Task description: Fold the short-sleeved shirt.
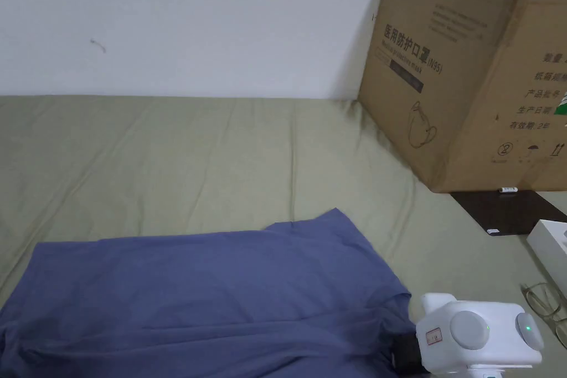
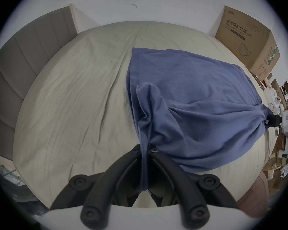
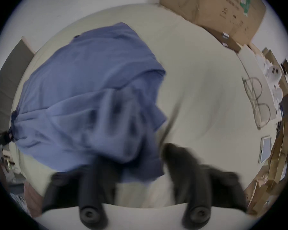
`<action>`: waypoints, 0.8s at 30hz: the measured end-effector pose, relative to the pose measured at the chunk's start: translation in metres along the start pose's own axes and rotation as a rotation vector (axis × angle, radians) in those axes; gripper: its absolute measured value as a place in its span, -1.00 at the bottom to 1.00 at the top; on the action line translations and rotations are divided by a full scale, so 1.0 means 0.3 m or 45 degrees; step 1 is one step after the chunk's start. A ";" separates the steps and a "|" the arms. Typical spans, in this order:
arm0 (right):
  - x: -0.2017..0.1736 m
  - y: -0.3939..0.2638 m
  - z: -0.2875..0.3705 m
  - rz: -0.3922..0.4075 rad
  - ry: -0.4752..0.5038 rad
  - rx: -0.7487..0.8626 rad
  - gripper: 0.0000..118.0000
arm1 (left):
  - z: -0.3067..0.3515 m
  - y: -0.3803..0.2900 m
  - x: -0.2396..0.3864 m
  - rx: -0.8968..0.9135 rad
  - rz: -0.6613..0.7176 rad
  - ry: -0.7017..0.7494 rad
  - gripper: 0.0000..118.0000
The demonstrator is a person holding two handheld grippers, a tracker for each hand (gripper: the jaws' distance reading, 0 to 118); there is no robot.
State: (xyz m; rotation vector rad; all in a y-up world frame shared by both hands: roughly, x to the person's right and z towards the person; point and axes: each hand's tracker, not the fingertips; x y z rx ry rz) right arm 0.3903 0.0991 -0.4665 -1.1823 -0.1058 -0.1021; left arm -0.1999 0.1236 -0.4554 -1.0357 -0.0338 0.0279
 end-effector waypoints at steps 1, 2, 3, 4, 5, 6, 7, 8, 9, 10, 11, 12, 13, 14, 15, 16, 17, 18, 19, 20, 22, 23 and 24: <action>-0.014 -0.006 0.015 0.033 0.033 0.008 -0.71 | 0.006 -0.001 0.000 0.009 0.009 -0.001 -0.94; -0.025 -0.012 0.023 0.076 0.043 -0.006 -0.85 | 0.012 -0.008 0.001 0.018 0.018 -0.001 -0.94; -0.050 -0.018 0.039 0.094 0.085 -0.018 -0.85 | 0.020 -0.008 0.001 0.026 0.024 0.000 -0.94; -0.059 -0.024 0.047 0.102 0.052 -0.012 -0.85 | 0.028 -0.005 -0.001 0.034 0.028 0.003 -0.94; -0.064 -0.026 0.061 0.132 -0.008 0.027 -0.85 | 0.041 0.000 -0.005 0.045 0.032 0.004 -0.94; -0.063 -0.027 0.080 0.142 -0.057 0.057 -0.85 | 0.058 0.001 -0.004 0.052 0.033 0.004 -0.94; -0.039 -0.019 0.093 0.131 -0.047 0.073 -0.85 | 0.076 0.006 -0.008 0.062 0.034 0.003 -0.94; -0.022 -0.017 0.124 0.100 -0.023 0.094 -0.85 | 0.102 0.012 -0.015 0.082 0.034 -0.002 -0.94; -0.009 -0.018 0.159 0.070 -0.019 0.112 -0.85 | 0.132 0.016 -0.022 0.116 0.033 -0.006 -0.94; -0.001 -0.022 0.193 0.057 -0.016 0.132 -0.85 | 0.157 0.017 -0.026 0.125 0.029 -0.008 -0.94; 0.013 -0.027 0.228 0.061 -0.013 0.145 -0.85 | 0.184 0.019 -0.032 0.127 0.025 -0.006 -0.94; 0.018 -0.038 0.268 0.073 -0.014 0.164 -0.85 | 0.213 0.017 -0.039 0.128 0.026 -0.003 -0.94; 0.023 -0.051 0.300 0.082 -0.014 0.173 -0.85 | 0.239 0.011 -0.047 0.128 0.032 0.001 -0.94; 0.031 -0.071 0.337 0.087 -0.007 0.177 -0.85 | 0.269 -0.008 -0.055 0.124 0.045 -0.009 -0.94; 0.029 -0.103 0.377 0.083 0.003 0.182 -0.85 | 0.297 -0.031 -0.064 0.101 0.060 -0.030 -0.94; 0.039 -0.129 0.400 0.062 0.020 0.175 -0.85 | 0.318 -0.056 -0.071 0.082 0.070 -0.044 -0.94; 0.053 -0.164 0.417 0.020 0.053 0.151 -0.85 | 0.336 -0.095 -0.080 0.060 0.080 -0.055 -0.94; 0.071 -0.207 0.424 -0.024 0.087 0.124 -0.85 | 0.349 -0.144 -0.087 0.034 0.094 -0.063 -0.94; 0.084 -0.237 0.423 -0.055 0.107 0.107 -0.85 | 0.353 -0.180 -0.096 0.004 0.110 -0.076 -0.94; 0.103 -0.277 0.409 -0.096 0.134 0.076 -0.85 | 0.352 -0.226 -0.109 -0.033 0.141 -0.108 -0.94; 0.132 -0.333 0.342 -0.144 0.139 -0.003 -0.85 | 0.320 -0.306 -0.129 -0.096 0.207 -0.172 -0.94; 0.143 -0.359 0.292 -0.167 0.140 -0.046 -0.85 | 0.292 -0.342 -0.141 -0.117 0.233 -0.204 -0.93; 0.153 -0.379 0.241 -0.188 0.149 -0.079 -0.85 | 0.262 -0.372 -0.150 -0.119 0.260 -0.197 -0.93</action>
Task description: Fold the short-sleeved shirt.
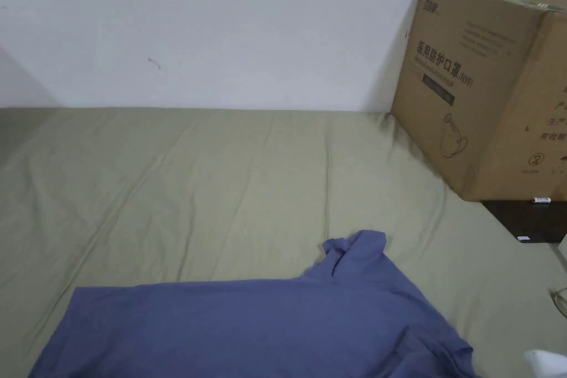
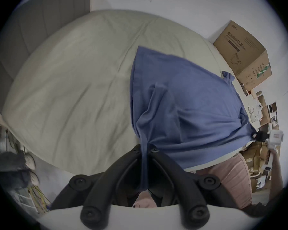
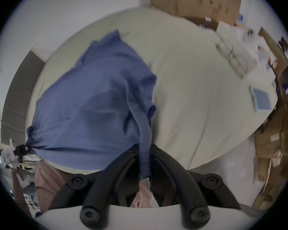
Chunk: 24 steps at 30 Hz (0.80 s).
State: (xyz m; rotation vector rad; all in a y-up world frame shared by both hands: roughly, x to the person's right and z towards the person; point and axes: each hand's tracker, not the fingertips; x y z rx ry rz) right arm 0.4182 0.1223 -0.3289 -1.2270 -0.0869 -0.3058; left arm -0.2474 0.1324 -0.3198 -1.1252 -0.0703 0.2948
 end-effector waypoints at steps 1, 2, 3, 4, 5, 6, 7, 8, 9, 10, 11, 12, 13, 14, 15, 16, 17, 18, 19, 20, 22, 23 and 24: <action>0.013 -0.009 -0.032 -0.013 0.007 -0.008 -0.85 | -0.018 -0.015 -0.013 0.002 0.009 -0.001 -0.93; 0.023 -0.018 -0.059 -0.017 0.003 -0.003 -0.85 | -0.038 -0.029 -0.025 0.012 0.025 -0.015 -0.90; 0.018 -0.025 -0.074 -0.028 0.003 0.010 -0.85 | -0.046 -0.037 -0.033 0.021 0.052 -0.010 -0.74; 0.017 -0.027 -0.066 -0.058 0.012 0.035 -0.81 | -0.046 -0.042 -0.036 0.029 0.054 0.006 -0.43; 0.011 -0.028 -0.048 -0.077 0.010 0.057 -0.63 | -0.033 -0.043 -0.033 0.044 0.040 0.033 0.03; 0.002 -0.026 -0.024 -0.066 0.015 0.082 0.01 | -0.016 -0.042 -0.027 0.062 0.022 0.048 0.68; -0.008 -0.024 -0.003 -0.052 0.020 0.100 0.64 | 0.004 -0.038 -0.023 0.096 0.005 0.055 0.93; -0.024 -0.018 0.028 -0.015 0.032 0.133 0.98 | 0.038 -0.027 -0.015 0.161 -0.018 0.046 0.96; -0.044 -0.012 0.073 0.022 0.045 0.191 1.00 | 0.077 -0.011 -0.006 0.230 -0.030 0.040 0.93; -0.067 0.004 0.108 0.052 0.048 0.224 1.00 | 0.112 0.007 0.016 0.262 -0.038 0.034 0.93; -0.099 0.010 0.155 0.058 0.046 0.285 1.00 | 0.146 0.023 0.035 0.312 -0.042 0.029 0.93; -0.133 0.019 0.200 0.074 0.069 0.337 1.00 | 0.182 0.038 0.056 0.368 -0.052 0.011 0.93; -0.162 0.024 0.236 0.083 0.104 0.384 1.00 | 0.211 0.050 0.074 0.421 -0.063 -0.022 0.93; -0.204 0.018 0.282 0.100 0.154 0.441 1.00 | 0.252 0.063 0.106 0.478 -0.079 -0.055 0.93; -0.241 0.003 0.324 0.105 0.194 0.530 1.00 | 0.282 0.066 0.134 0.541 -0.093 -0.066 0.91; -0.274 -0.008 0.361 0.112 0.246 0.620 0.99 | 0.305 0.065 0.155 0.590 -0.107 -0.099 0.82; -0.311 -0.022 0.397 0.113 0.296 0.710 0.94 | 0.331 0.056 0.179 0.647 -0.124 -0.145 0.57; -0.348 -0.032 0.426 0.128 0.336 0.772 0.53 | 0.353 0.047 0.215 0.726 -0.160 -0.138 -0.25; -0.373 -0.050 0.443 0.139 0.353 0.824 -0.43 | 0.363 0.036 0.239 0.779 -0.207 -0.110 -1.00; -0.411 -0.054 0.461 0.161 0.336 0.895 -1.00 | 0.368 0.026 0.268 0.822 -0.271 -0.049 -1.00; -0.473 -0.041 0.483 0.174 0.275 0.917 -1.00 | 0.359 0.031 0.312 0.845 -0.335 0.060 -1.00; -0.485 -0.030 0.480 0.177 0.335 0.899 -1.00 | 0.355 0.047 0.315 0.812 -0.318 -0.005 -1.00; -0.501 -0.010 0.482 0.179 0.403 0.851 -1.00 | 0.349 0.079 0.309 0.777 -0.292 -0.081 -1.00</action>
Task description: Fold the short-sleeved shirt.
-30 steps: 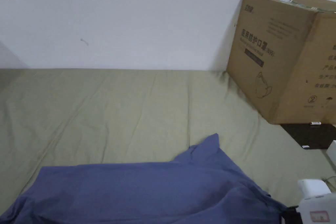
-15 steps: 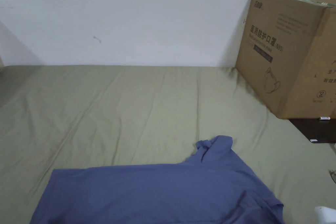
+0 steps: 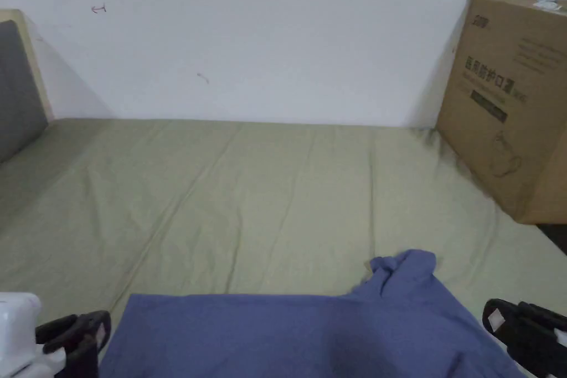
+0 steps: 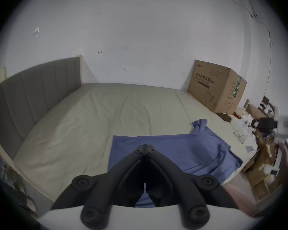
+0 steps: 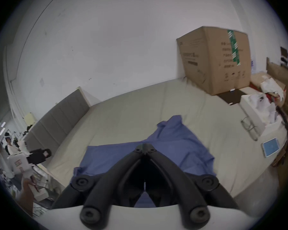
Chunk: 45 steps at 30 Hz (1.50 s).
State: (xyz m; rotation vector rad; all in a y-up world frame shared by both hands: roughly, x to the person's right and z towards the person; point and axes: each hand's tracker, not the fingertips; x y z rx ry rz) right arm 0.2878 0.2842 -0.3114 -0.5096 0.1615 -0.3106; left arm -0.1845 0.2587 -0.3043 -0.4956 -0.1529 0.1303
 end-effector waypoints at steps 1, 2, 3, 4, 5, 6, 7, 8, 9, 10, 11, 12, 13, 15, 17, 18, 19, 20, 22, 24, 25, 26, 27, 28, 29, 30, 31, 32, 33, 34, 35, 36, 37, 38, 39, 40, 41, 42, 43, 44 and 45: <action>-0.010 0.010 -0.011 -0.006 0.004 -0.027 -1.00 | -0.024 0.021 -0.012 -0.015 0.032 -0.004 -1.00; -0.022 0.018 -0.019 0.001 -0.018 -0.031 -1.00 | -0.076 0.043 -0.055 -0.045 0.042 0.005 -1.00; -0.016 0.012 -0.029 0.010 -0.033 -0.045 -1.00 | -0.132 0.078 -0.086 -0.086 0.045 0.015 -1.00; -0.019 0.016 -0.039 0.024 -0.043 -0.060 -1.00 | -0.196 0.110 -0.118 -0.169 0.038 0.039 -1.00; -0.022 0.017 -0.050 0.039 -0.064 -0.088 -1.00 | -0.291 0.144 -0.163 -0.305 0.039 0.036 -1.00; -0.019 0.012 -0.067 0.043 -0.081 -0.112 -1.00 | -0.409 0.166 -0.214 -0.419 0.053 0.007 -1.00; -0.013 0.004 -0.081 0.038 -0.089 -0.128 -1.00 | -0.492 0.167 -0.249 -0.495 0.043 -0.002 -1.00; -0.013 0.000 -0.093 0.026 -0.096 -0.155 -1.00 | -0.585 0.158 -0.293 -0.555 0.055 0.001 -1.00; -0.014 -0.005 -0.104 0.013 -0.095 -0.192 -1.00 | -0.667 0.146 -0.330 -0.586 0.060 0.037 -0.97; -0.018 -0.012 -0.111 0.005 -0.099 -0.218 -1.00 | -0.739 0.130 -0.358 -0.612 0.071 0.063 -0.86; 0.060 -0.041 -0.160 -0.003 -0.103 -0.241 -1.00 | -0.803 0.113 -0.386 -0.624 0.094 0.079 -0.57; 0.059 -0.050 -0.168 0.000 -0.107 -0.260 -1.00 | -0.860 0.095 -0.403 -0.637 0.075 0.076 0.21; 0.056 -0.057 -0.173 0.007 -0.113 -0.278 -1.00 | -0.907 0.073 -0.412 -0.670 0.042 0.108 0.85; 0.049 -0.067 -0.198 0.019 -0.124 -0.319 -1.00 | -0.969 0.013 -0.413 -0.669 0.018 0.100 0.89; 0.042 -0.077 -0.203 0.021 -0.134 -0.341 -1.00 | -1.039 -0.037 -0.410 -0.775 -0.031 0.091 0.89; 0.069 -0.099 -0.220 0.015 -0.135 -0.352 -1.00 | -1.067 -0.070 -0.402 -0.799 -0.047 0.062 0.90; 0.106 -0.123 -0.241 0.011 -0.138 -0.360 -1.00 | -1.085 -0.098 -0.393 -0.823 -0.072 0.045 0.96; 0.109 -0.128 -0.245 0.006 -0.143 -0.369 -1.00 | -1.089 -0.123 -0.373 -0.817 -0.154 0.066 0.97; 0.115 -0.134 -0.249 -0.006 -0.149 -0.379 -1.00 | -1.035 -0.118 -0.366 -0.701 -0.224 0.059 0.86; 0.135 -0.124 -0.277 -0.039 -0.145 -0.386 -1.00 | -0.986 -0.112 -0.358 -0.620 -0.159 0.090 0.32; 0.143 -0.117 -0.283 -0.050 -0.136 -0.386 -1.00 | -0.958 -0.102 -0.348 -0.578 -0.169 0.105 -0.18; 0.156 -0.100 -0.297 -0.050 -0.122 -0.382 -1.00 | -0.930 -0.089 -0.353 -0.537 -0.169 0.068 -0.90; 0.220 -0.081 -0.343 -0.041 -0.114 -0.374 -1.00 | -0.909 -0.078 -0.345 -0.523 -0.173 0.025 -0.97; 0.234 -0.056 -0.366 -0.017 -0.121 -0.359 -1.00 | -0.900 -0.073 -0.331 -0.536 -0.182 -0.021 -0.97; 0.250 -0.016 -0.403 0.034 -0.160 -0.332 -1.00 | -0.891 -0.059 -0.316 -0.558 -0.172 -0.047 -0.97; 0.271 0.023 -0.448 0.049 -0.173 -0.325 -1.00 | -0.872 -0.049 -0.293 -0.567 -0.187 -0.030 -0.97; 0.301 0.065 -0.511 0.040 -0.171 -0.332 -0.98 | -0.860 -0.039 -0.280 -0.562 -0.229 -0.011 -0.97; 0.338 0.109 -0.578 0.027 -0.171 -0.347 -0.59 | -0.846 -0.022 -0.273 -0.553 -0.263 0.007 -0.97; 0.377 0.144 -0.657 0.005 -0.178 -0.419 0.41 | -0.817 -0.007 -0.263 -0.538 -0.259 0.011 -0.97; 0.407 0.169 -0.724 0.003 -0.207 -0.487 0.99 | -0.794 0.004 -0.255 -0.528 -0.242 0.008 -0.97; 0.449 0.194 -0.828 0.004 -0.265 -0.609 1.00 | -0.778 0.019 -0.255 -0.515 -0.216 0.028 -0.97; 0.489 0.193 -0.908 0.001 -0.281 -0.725 0.98 | -0.764 0.033 -0.257 -0.503 -0.200 0.051 -0.97; 0.514 0.185 -0.963 0.013 -0.270 -0.712 0.97 | -0.755 0.040 -0.258 -0.500 -0.177 0.049 -0.97; 0.546 0.159 -1.020 0.008 -0.351 -0.767 0.98 | -0.758 0.052 -0.281 -0.500 -0.156 0.040 -0.97; 0.570 0.153 -1.077 0.000 -0.428 -0.817 0.98 | -0.755 0.053 -0.279 -0.503 -0.146 0.036 -0.97; 0.591 0.137 -1.121 0.007 -0.466 -0.859 0.98 | -0.753 0.052 -0.274 -0.507 -0.146 0.039 -0.97; 0.608 0.118 -1.160 0.004 -0.473 -0.866 0.98 | -0.755 0.046 -0.262 -0.524 -0.139 0.037 -0.97; 0.620 0.116 -1.190 0.016 -0.479 -0.885 0.98 | -0.772 0.041 -0.269 -0.533 -0.148 0.042 -0.97; 0.623 0.119 -1.208 0.036 -0.489 -0.893 0.98 | -0.775 0.037 -0.261 -0.541 -0.163 0.047 -0.97; 0.624 0.103 -1.239 0.072 -0.509 -0.906 0.98 | -0.778 0.032 -0.253 -0.547 -0.178 0.054 -0.97; 0.626 0.086 -1.271 0.101 -0.516 -0.933 0.98 | -0.782 0.026 -0.248 -0.557 -0.176 0.052 -0.97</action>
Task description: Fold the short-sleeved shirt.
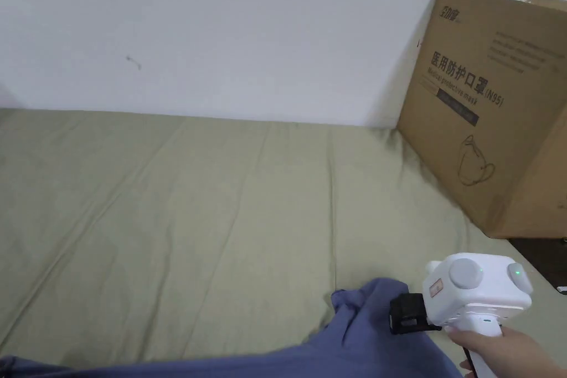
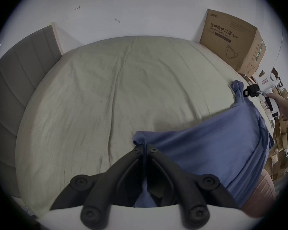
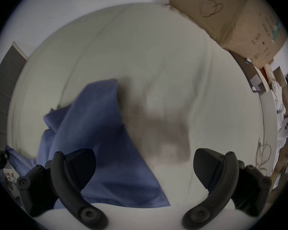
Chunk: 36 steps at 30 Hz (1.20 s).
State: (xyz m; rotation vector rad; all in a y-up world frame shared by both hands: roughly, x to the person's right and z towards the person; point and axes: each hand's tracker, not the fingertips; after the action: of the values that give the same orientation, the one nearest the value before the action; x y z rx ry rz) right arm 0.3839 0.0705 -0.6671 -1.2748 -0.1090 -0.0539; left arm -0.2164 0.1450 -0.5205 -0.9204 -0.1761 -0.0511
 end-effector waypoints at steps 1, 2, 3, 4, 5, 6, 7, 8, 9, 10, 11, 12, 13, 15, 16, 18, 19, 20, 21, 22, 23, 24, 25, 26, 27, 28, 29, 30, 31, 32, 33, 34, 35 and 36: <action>-0.012 0.004 -0.021 0.008 0.008 -0.003 0.97 | -0.020 -0.001 -0.011 -0.007 0.001 -0.002 -0.97; -0.023 0.012 -0.001 0.025 0.008 -0.013 0.96 | -0.029 -0.002 -0.012 -0.019 0.006 -0.006 -0.97; -0.036 0.016 -0.015 0.033 0.005 -0.017 0.94 | -0.039 -0.005 -0.012 -0.033 0.013 -0.004 -0.97; -0.044 0.018 -0.021 0.033 -0.005 -0.016 0.91 | -0.047 -0.007 -0.013 -0.044 0.017 -0.002 -0.97; -0.050 0.022 -0.027 0.035 -0.016 -0.013 0.86 | -0.062 -0.010 -0.024 -0.052 0.023 -0.002 -0.97; -0.052 0.016 0.012 0.034 -0.007 -0.008 0.74 | -0.066 -0.011 -0.027 -0.056 0.031 -0.004 -0.97; -0.049 0.017 0.014 0.033 0.011 -0.004 0.62 | -0.068 -0.012 -0.030 -0.058 0.041 -0.005 -0.97; -0.046 0.017 0.024 0.035 0.027 0.011 0.42 | -0.068 -0.012 -0.034 -0.058 0.058 -0.009 -0.97; -0.047 0.005 0.060 0.034 0.053 0.045 -0.03 | -0.072 -0.016 -0.039 -0.058 0.085 -0.015 -0.97; -0.048 -0.007 0.093 0.036 0.088 0.068 -0.55 | -0.071 -0.017 -0.044 -0.055 0.109 -0.022 -0.97; -0.048 -0.013 0.110 0.044 0.148 0.080 -0.99 | -0.072 -0.019 -0.051 -0.056 0.137 -0.035 -0.97; -0.045 -0.018 0.113 0.044 0.240 0.046 -0.98 | -0.073 -0.021 -0.056 -0.063 0.157 -0.042 -0.97; -0.044 -0.030 0.126 0.026 0.244 0.049 -0.98 | -0.072 -0.022 -0.059 -0.068 0.169 -0.040 -0.97; -0.047 -0.079 0.179 0.022 0.194 0.106 -0.98 | -0.057 -0.021 -0.069 -0.061 0.200 -0.041 -0.97; -0.040 -0.090 0.202 0.025 0.165 0.164 -0.98 | -0.045 -0.018 -0.073 -0.045 0.220 -0.044 -0.97; -0.029 -0.121 0.287 -0.007 0.107 0.304 -0.98 | -0.012 -0.003 -0.080 0.008 0.272 -0.045 -0.97; -0.011 -0.125 0.317 -0.042 0.120 0.351 -0.98 | 0.004 0.007 -0.082 0.031 0.282 -0.045 -0.97; 0.012 -0.125 0.352 -0.089 0.157 0.404 -0.98 | 0.023 0.021 -0.083 0.062 0.286 -0.045 -0.97; 0.030 -0.125 0.384 -0.131 0.164 0.440 -0.98 | 0.038 0.036 -0.085 0.085 0.284 -0.046 -0.97; 0.034 -0.130 0.420 -0.156 0.167 0.471 -0.98 | 0.054 0.049 -0.084 0.110 0.280 -0.047 -0.97; 0.045 -0.130 0.449 -0.174 0.174 0.504 -0.98 | 0.073 0.065 -0.082 0.134 0.275 -0.047 -0.97; 0.053 -0.135 0.478 -0.176 0.176 0.536 -0.98 | 0.095 0.078 -0.079 0.167 0.268 -0.042 -0.97; 0.057 -0.142 0.504 -0.175 0.161 0.585 -0.98 | 0.116 0.089 -0.073 0.214 0.260 -0.041 -0.97; 0.037 -0.173 0.560 -0.165 0.141 0.628 -0.98 | 0.142 0.101 -0.070 0.252 0.258 -0.039 -0.97; 0.042 -0.190 0.593 -0.169 0.123 0.678 -0.98 | 0.169 0.112 -0.070 0.291 0.263 -0.048 -0.97; 0.049 -0.203 0.616 -0.176 0.130 0.697 -0.99 | 0.188 0.124 -0.073 0.297 0.270 -0.071 -0.97; 0.059 -0.217 0.635 -0.168 0.146 0.672 -0.98 | 0.205 0.130 -0.070 0.290 0.270 -0.078 -0.97; 0.055 -0.250 0.663 -0.172 0.156 0.677 -0.98 | 0.221 0.131 -0.066 0.291 0.262 -0.078 -0.97; 0.062 -0.279 0.674 -0.176 0.170 0.674 -0.98 | 0.232 0.124 -0.062 0.291 0.246 -0.086 -0.97; 0.068 -0.323 0.684 -0.180 0.179 0.668 -0.98 | 0.242 0.110 -0.058 0.278 0.220 -0.103 -0.97; 0.076 -0.374 0.689 -0.184 0.185 0.661 -0.98 | 0.251 0.088 -0.053 0.262 0.199 -0.102 -0.97; 0.082 -0.418 0.686 -0.185 0.194 0.643 -0.98 | 0.261 0.060 -0.051 0.249 0.188 -0.104 -0.97; 0.095 -0.484 0.682 -0.185 0.203 0.617 -0.98 | 0.273 0.017 -0.053 0.227 0.189 -0.117 -0.97; 0.110 -0.554 0.679 -0.191 0.212 0.592 -0.98 | 0.287 -0.033 -0.054 0.210 0.194 -0.127 -0.97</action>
State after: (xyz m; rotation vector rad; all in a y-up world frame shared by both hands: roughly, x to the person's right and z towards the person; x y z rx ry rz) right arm 0.3895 0.2174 -0.4467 -0.7927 -0.0679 -0.2497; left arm -0.2447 0.2069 -0.4645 -0.7699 -0.1990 0.1488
